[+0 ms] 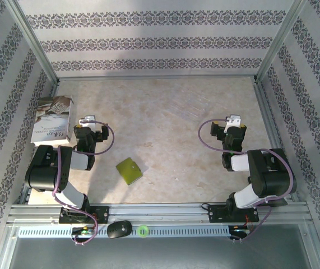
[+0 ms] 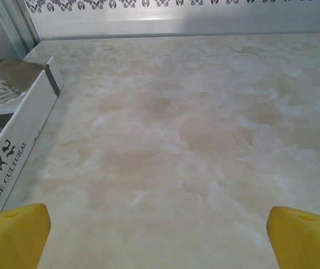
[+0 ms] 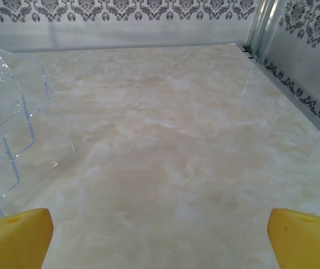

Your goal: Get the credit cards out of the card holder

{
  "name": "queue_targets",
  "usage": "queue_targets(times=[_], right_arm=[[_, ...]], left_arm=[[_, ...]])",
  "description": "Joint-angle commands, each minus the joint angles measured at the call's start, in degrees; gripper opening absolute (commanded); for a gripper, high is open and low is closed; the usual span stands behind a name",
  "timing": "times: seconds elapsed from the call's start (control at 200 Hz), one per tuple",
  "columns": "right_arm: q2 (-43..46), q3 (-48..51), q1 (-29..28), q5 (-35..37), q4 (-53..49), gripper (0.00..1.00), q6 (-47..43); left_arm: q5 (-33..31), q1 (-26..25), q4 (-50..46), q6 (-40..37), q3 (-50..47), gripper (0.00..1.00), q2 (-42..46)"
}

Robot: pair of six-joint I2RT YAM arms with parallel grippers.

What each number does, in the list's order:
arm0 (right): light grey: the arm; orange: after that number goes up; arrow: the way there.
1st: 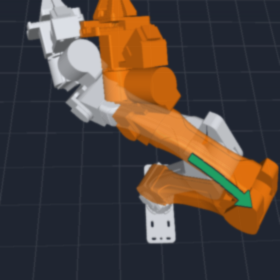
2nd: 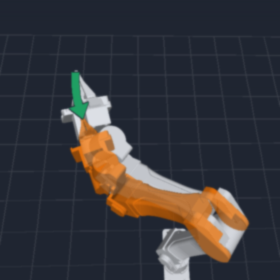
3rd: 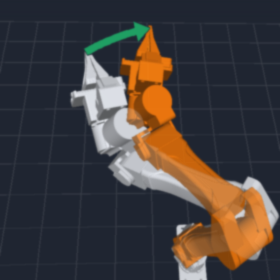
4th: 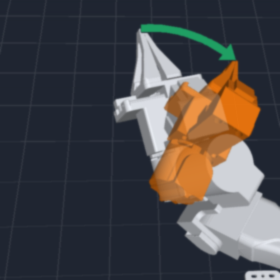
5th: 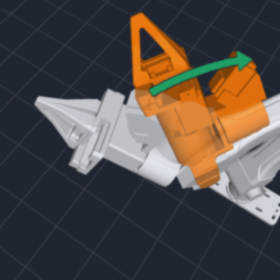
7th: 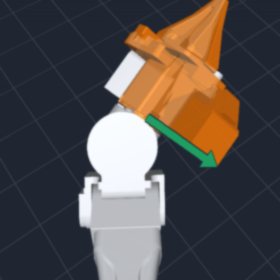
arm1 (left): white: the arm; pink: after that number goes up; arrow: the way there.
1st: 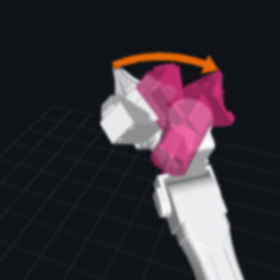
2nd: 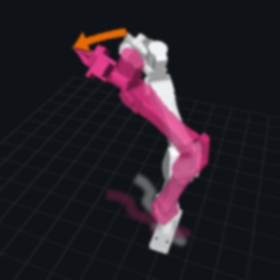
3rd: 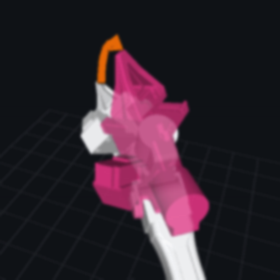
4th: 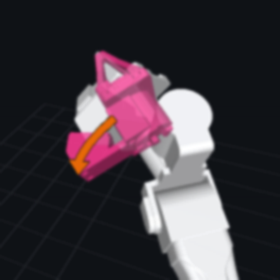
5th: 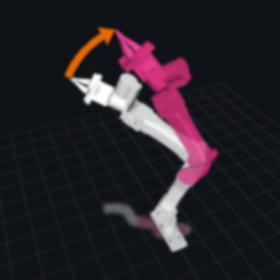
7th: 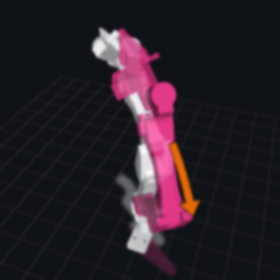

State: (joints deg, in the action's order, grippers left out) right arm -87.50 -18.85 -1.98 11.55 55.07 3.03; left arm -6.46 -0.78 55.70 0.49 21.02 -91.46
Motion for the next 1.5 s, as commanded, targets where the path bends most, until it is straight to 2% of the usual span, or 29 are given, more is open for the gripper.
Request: queue_targets(times=[0.0, 0.085, 0.16, 0.215, 0.28, 0.34, 0.425, 0.49, 0.515, 0.585, 0.625, 0.68, 0.759, 0.849, 0.949, 1.094, 1.224, 1.324, 1.494], right_arm=[[1.3, -0.5, 0.9, -3.5, 0.1, 0.98, 0.9], [7.9, -3.6, 0.9, -2.4, -9.5, 0.98, 1.0], [11.7, -6.3, 0.9, 0.2, -17.1, 0.98, 1.7], [13.6, -7.5, 0.8, 1.4, -20.0, 0.98, 2.5], [15.5, -9.6, 0.5, 6.2, -24.9, 0.98, 6.9], [16.1, -12.7, 0.1, 11.5, -30.5, 0.98, 10.7], [14.6, -17.2, 0.6, 18.6, -38.8, 0.98, 24.8], [14.0, -20.4, 2.4, 14.2, -50.3, 0.98, 40.2], [13.6, -20.7, 3.7, 11.5, -51.7, 0.98, 44.3], [11.3, -18.2, 6.5, -3.7, -41.5, 0.98, 43.5], [10.2, -17.6, 6.4, -5.4, -39.3, 0.98, 44.4], [9.0, -17.9, 6.4, -7.1, -38.7, 0.98, 45.0], [7.3, -21.7, 6.4, -12.0, -42.8, 0.98, 41.9], [5.0, -26.1, 6.2, -17.5, -47.5, 0.98, 39.2], [3.1, -27.5, 5.4, -22.9, -46.6, 0.98, 38.7], [-0.6, -31.7, 1.8, -24.5, -48.0, 0.95, 36.4], [-4.5, -36.2, -0.2, -24.1, -50.4, 0.87, 35.9], [-7.1, -38.9, -0.3, -23.7, -51.1, 0.83, 36.3], [-11.7, -45.8, -0.4, -22.4, -56.4, 0.71, 34.9]], left_arm=[[-2.8, -0.5, -0.1, 0.9, 0.4, 0.99, 1.2], [-2.9, -0.9, -0.9, 0.3, 0.1, 0.99, 3.0], [-9.0, -3.2, -4.8, -0.4, 1.0, 0.99, 6.0], [-10.2, -3.8, -9.3, -0.7, 2.2, 0.99, 9.0], [-11.6, -4.0, -14.5, -0.5, 4.0, 0.99, 12.0], [-15.5, -4.0, -18.8, 2.4, 6.1, 0.99, 14.1], [-23.2, -4.0, -20.7, 12.1, 7.9, 0.99, 16.6], [-25.4, -3.9, -23.7, 21.7, 8.6, 0.99, 18.9], [-25.0, -3.8, -25.3, 25.2, 8.9, 0.99, 20.3], [-18.7, -2.4, -31.1, 34.9, 9.7, 0.99, 24.4], [-13.6, -0.5, -35.2, 41.4, 10.3, 0.99, 26.5], [-6.8, 1.9, -36.2, 46.0, 10.5, 0.99, 27.9], [-0.1, 3.3, -28.2, 49.0, 7.7, 0.99, 28.2], [3.8, 3.4, -17.1, 51.5, 3.7, 0.99, 28.6], [7.7, 3.3, -16.3, 52.1, 4.2, 0.99, 29.5], [13.6, 3.2, -24.5, 51.1, 8.6, 1.00, 29.4], [18.1, 2.4, -32.0, 49.8, 11.6, 0.91, 29.1], [21.6, 1.0, -36.2, 48.4, 13.2, 0.88, 28.1], [24.9, -1.7, -38.7, 46.6, 13.4, 0.95, 27.0]])
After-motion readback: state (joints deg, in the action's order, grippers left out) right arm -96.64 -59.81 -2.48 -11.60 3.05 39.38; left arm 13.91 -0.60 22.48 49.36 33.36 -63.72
